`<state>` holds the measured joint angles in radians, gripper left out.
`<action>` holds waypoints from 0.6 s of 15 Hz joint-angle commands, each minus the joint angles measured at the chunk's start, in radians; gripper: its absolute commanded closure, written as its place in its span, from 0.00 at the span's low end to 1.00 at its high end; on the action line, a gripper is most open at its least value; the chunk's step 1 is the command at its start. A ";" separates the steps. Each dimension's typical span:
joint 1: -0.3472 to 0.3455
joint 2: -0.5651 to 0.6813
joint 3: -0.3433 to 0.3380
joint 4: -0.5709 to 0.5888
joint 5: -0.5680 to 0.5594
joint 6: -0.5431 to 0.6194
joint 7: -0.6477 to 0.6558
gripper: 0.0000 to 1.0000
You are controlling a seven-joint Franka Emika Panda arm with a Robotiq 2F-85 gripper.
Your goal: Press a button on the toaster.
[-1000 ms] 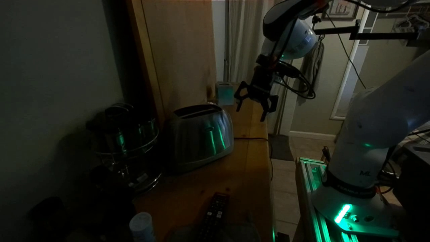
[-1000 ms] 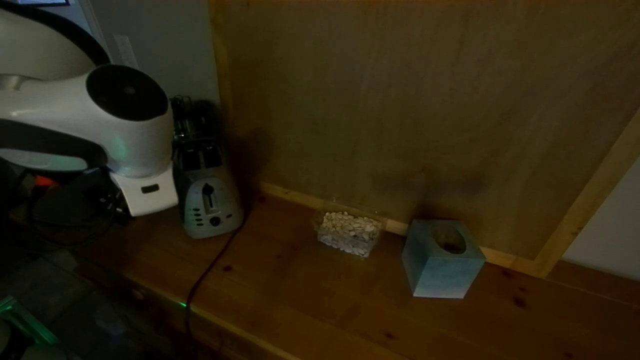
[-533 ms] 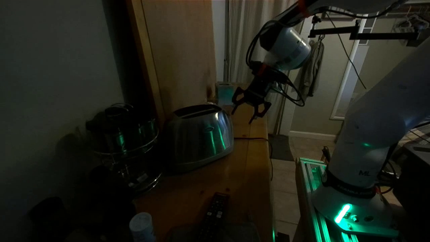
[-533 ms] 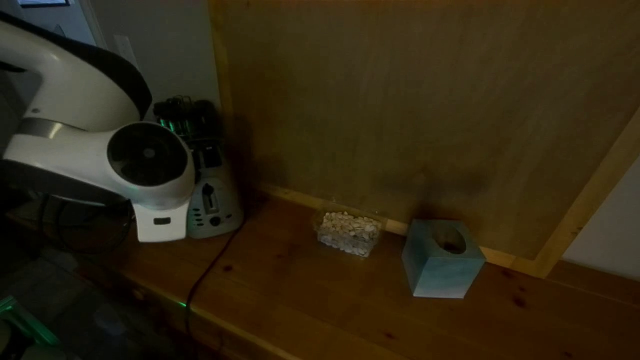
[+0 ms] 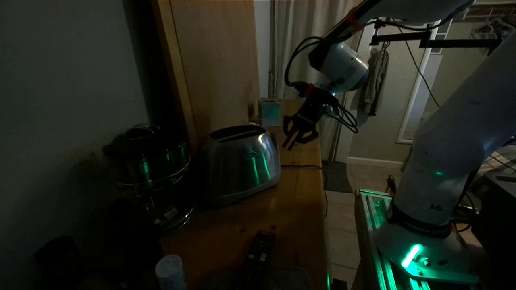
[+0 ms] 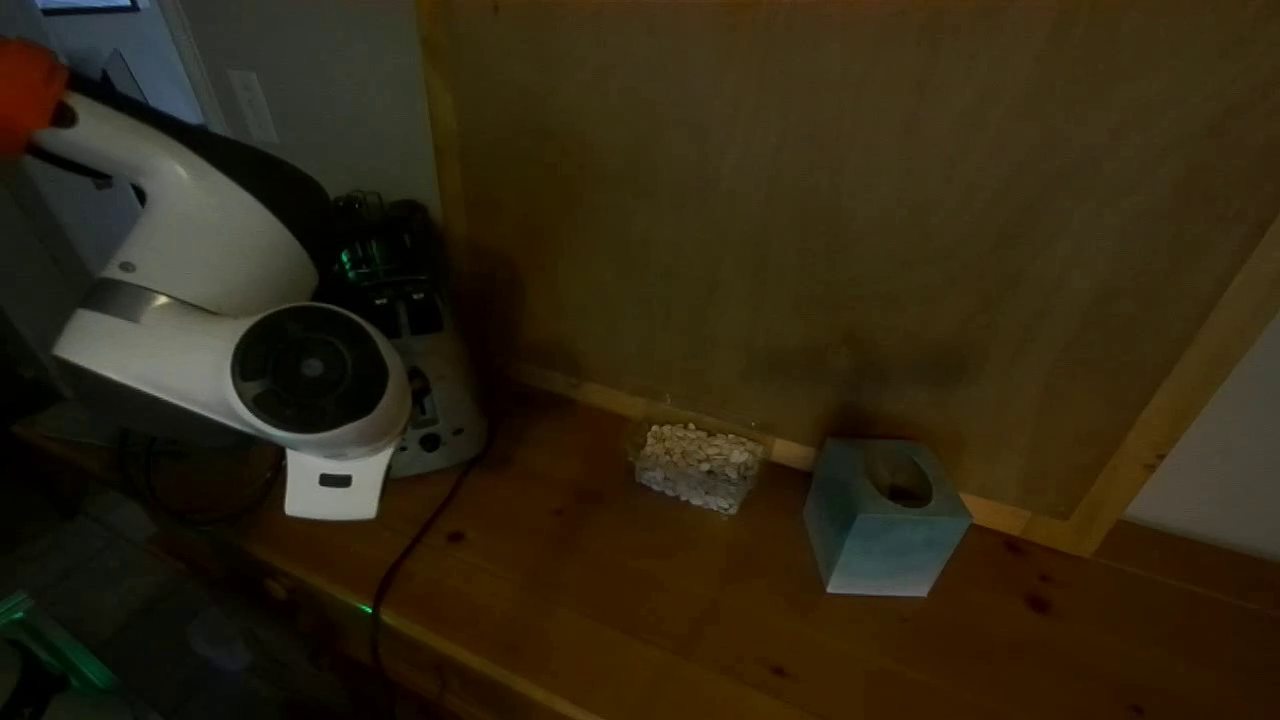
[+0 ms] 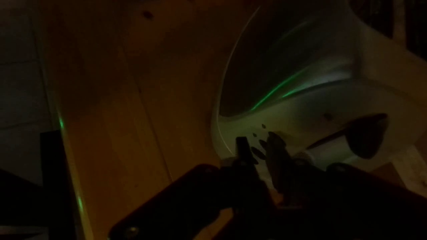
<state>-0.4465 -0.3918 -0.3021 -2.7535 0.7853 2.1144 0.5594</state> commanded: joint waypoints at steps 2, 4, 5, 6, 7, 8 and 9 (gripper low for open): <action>0.000 0.046 0.013 0.000 0.006 0.025 0.020 1.00; 0.002 0.055 0.010 0.001 0.011 0.025 0.019 1.00; 0.002 0.062 0.008 0.001 0.015 0.028 0.017 1.00; 0.004 0.065 0.006 0.001 0.020 0.028 0.015 1.00; 0.005 0.071 0.005 0.000 0.024 0.030 0.013 1.00; 0.006 0.075 0.006 0.001 0.025 0.033 0.014 1.00; 0.009 0.078 0.004 0.001 0.032 0.031 0.007 1.00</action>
<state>-0.4461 -0.3313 -0.2999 -2.7535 0.7849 2.1259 0.5616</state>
